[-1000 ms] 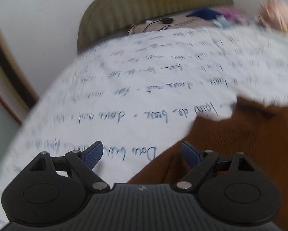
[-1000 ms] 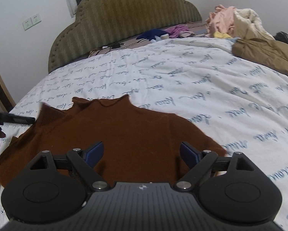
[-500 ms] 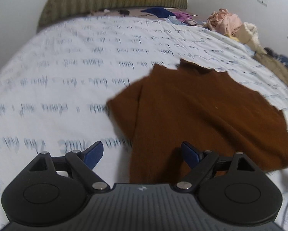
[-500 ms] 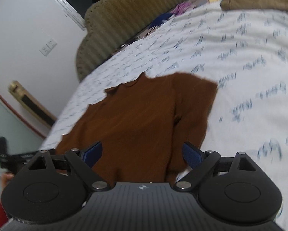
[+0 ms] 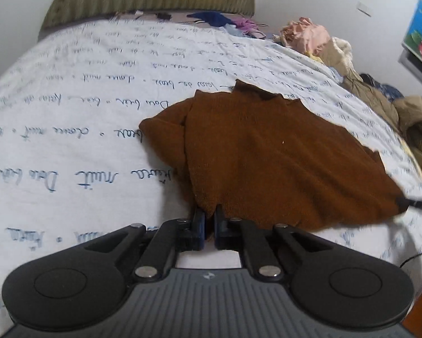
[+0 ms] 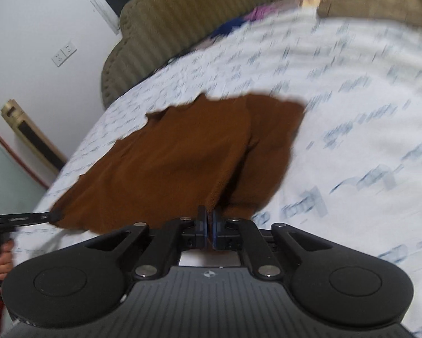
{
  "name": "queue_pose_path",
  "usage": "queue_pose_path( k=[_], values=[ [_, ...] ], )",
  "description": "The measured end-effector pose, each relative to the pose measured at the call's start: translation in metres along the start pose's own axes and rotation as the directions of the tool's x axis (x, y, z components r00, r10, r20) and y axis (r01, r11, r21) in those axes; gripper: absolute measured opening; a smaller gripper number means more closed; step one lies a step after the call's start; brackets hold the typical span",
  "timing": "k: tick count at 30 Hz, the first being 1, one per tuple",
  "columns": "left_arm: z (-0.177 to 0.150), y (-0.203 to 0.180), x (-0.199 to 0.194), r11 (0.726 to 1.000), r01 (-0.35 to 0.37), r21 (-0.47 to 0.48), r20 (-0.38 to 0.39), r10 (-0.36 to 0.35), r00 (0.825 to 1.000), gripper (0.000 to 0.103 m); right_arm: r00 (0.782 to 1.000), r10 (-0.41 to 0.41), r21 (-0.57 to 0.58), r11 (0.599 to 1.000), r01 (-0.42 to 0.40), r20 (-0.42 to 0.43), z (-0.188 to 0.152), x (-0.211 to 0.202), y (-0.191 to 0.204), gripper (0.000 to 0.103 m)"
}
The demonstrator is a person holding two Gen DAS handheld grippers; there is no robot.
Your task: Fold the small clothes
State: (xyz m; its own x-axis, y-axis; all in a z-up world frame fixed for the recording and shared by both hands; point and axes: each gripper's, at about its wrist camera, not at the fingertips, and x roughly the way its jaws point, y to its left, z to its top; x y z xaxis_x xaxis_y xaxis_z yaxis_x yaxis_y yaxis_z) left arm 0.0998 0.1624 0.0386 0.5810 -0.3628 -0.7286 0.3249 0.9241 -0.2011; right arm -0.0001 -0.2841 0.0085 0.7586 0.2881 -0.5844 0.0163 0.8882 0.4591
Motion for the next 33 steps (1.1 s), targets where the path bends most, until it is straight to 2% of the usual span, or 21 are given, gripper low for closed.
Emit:
queue_pose_path(
  k=[3, 5, 7, 8, 9, 10, 11, 13, 14, 15, 17, 19, 21, 24, 26, 27, 29, 30, 31, 33],
  values=[
    [-0.013, -0.007, 0.016, 0.992, -0.081, 0.093, -0.067, 0.087, 0.994, 0.005, 0.999, -0.032, -0.057, 0.998, 0.030, -0.025, 0.003, -0.005, 0.000, 0.008],
    [-0.017, -0.004, 0.018, 0.992, -0.092, 0.081, -0.069, 0.098, 0.993, 0.007, 0.994, -0.105, -0.069, 0.992, 0.102, -0.033, 0.004, 0.001, 0.001, 0.011],
    [-0.012, 0.001, 0.008, 0.995, -0.096, 0.037, -0.034, 0.098, 0.995, 0.009, 0.984, -0.176, -0.067, 0.982, 0.178, 0.026, 0.004, -0.004, 0.006, 0.018],
    [-0.009, 0.002, 0.002, 0.993, -0.112, 0.026, -0.016, 0.112, 0.994, 0.011, 0.977, -0.202, -0.064, 0.976, 0.206, 0.066, 0.005, -0.009, 0.009, 0.027],
    [-0.006, 0.003, -0.006, 0.991, -0.134, 0.014, 0.007, 0.134, 0.991, 0.015, 0.970, -0.216, -0.067, 0.972, 0.224, 0.109, 0.006, -0.013, 0.014, 0.043],
    [-0.003, 0.003, -0.012, 0.987, -0.159, 0.002, 0.032, 0.159, 0.987, 0.017, 0.963, -0.222, -0.078, 0.969, 0.236, 0.153, 0.008, -0.017, 0.022, 0.051],
    [0.000, 0.003, -0.018, 0.982, -0.187, -0.004, 0.054, 0.187, 0.981, 0.023, 0.958, -0.219, -0.103, 0.965, 0.241, 0.184, 0.010, -0.018, 0.031, 0.062],
    [0.008, -0.004, -0.025, 0.971, -0.240, -0.001, 0.108, 0.239, 0.965, 0.041, 0.958, -0.196, -0.183, 0.955, 0.235, 0.208, 0.014, -0.010, 0.052, 0.064],
    [0.013, -0.011, -0.026, 0.965, -0.261, 0.004, 0.138, 0.258, 0.956, 0.057, 0.961, -0.181, -0.211, 0.951, 0.225, 0.207, 0.016, -0.004, 0.061, 0.064],
    [0.018, -0.019, -0.027, 0.963, -0.269, 0.008, 0.171, 0.264, 0.949, 0.067, 0.968, -0.156, -0.237, 0.951, 0.200, 0.195, 0.018, 0.005, 0.070, 0.066],
    [0.027, -0.042, -0.021, 0.963, -0.266, 0.042, 0.223, 0.251, 0.942, 0.069, 0.974, -0.130, -0.274, 0.945, 0.178, 0.183, 0.020, 0.027, 0.088, 0.069],
    [0.033, -0.068, -0.003, 0.954, -0.285, 0.098, 0.227, 0.257, 0.939, 0.069, 0.968, -0.155, -0.317, 0.924, 0.213, 0.197, 0.023, 0.050, 0.106, 0.072],
    [0.033, -0.089, 0.023, 0.933, -0.338, 0.123, 0.199, 0.310, 0.929, 0.071, 0.953, -0.215, -0.347, 0.895, 0.279, 0.212, 0.022, 0.075, 0.118, 0.083],
    [0.025, -0.099, 0.064, 0.905, -0.411, 0.108, 0.114, 0.400, 0.909, 0.071, 0.936, -0.299, -0.362, 0.865, 0.348, 0.187, 0.017, 0.100, 0.116, 0.089],
    [0.016, -0.099, 0.082, 0.897, -0.433, 0.090, 0.085, 0.426, 0.901, 0.070, 0.917, -0.365, -0.348, 0.849, 0.398, 0.159, 0.011, 0.110, 0.105, 0.090],
    [0.012, -0.100, 0.086, 0.892, -0.444, 0.090, 0.091, 0.436, 0.895, 0.070, 0.911, -0.386, -0.335, 0.847, 0.413, 0.148, 0.009, 0.111, 0.097, 0.091],
    [0.005, -0.104, 0.086, 0.878, -0.468, 0.102, 0.127, 0.456, 0.881, 0.071, 0.916, -0.374, -0.300, 0.866, 0.400, 0.144, 0.010, 0.107, 0.082, 0.095],
    [0.004, -0.106, 0.086, 0.874, -0.474, 0.108, 0.135, 0.460, 0.878, 0.072, 0.912, -0.383, -0.288, 0.865, 0.411, 0.150, 0.009, 0.106, 0.079, 0.097],
    [0.003, -0.106, 0.085, 0.874, -0.475, 0.104, 0.138, 0.460, 0.877, 0.072, 0.905, -0.396, -0.280, 0.861, 0.425, 0.158, 0.010, 0.103, 0.077, 0.098],
    [0.002, -0.103, 0.085, 0.880, -0.468, 0.083, 0.135, 0.455, 0.880, 0.075, 0.905, -0.395, -0.257, 0.869, 0.423, 0.157, 0.011, 0.102, 0.069, 0.101]
  ],
)
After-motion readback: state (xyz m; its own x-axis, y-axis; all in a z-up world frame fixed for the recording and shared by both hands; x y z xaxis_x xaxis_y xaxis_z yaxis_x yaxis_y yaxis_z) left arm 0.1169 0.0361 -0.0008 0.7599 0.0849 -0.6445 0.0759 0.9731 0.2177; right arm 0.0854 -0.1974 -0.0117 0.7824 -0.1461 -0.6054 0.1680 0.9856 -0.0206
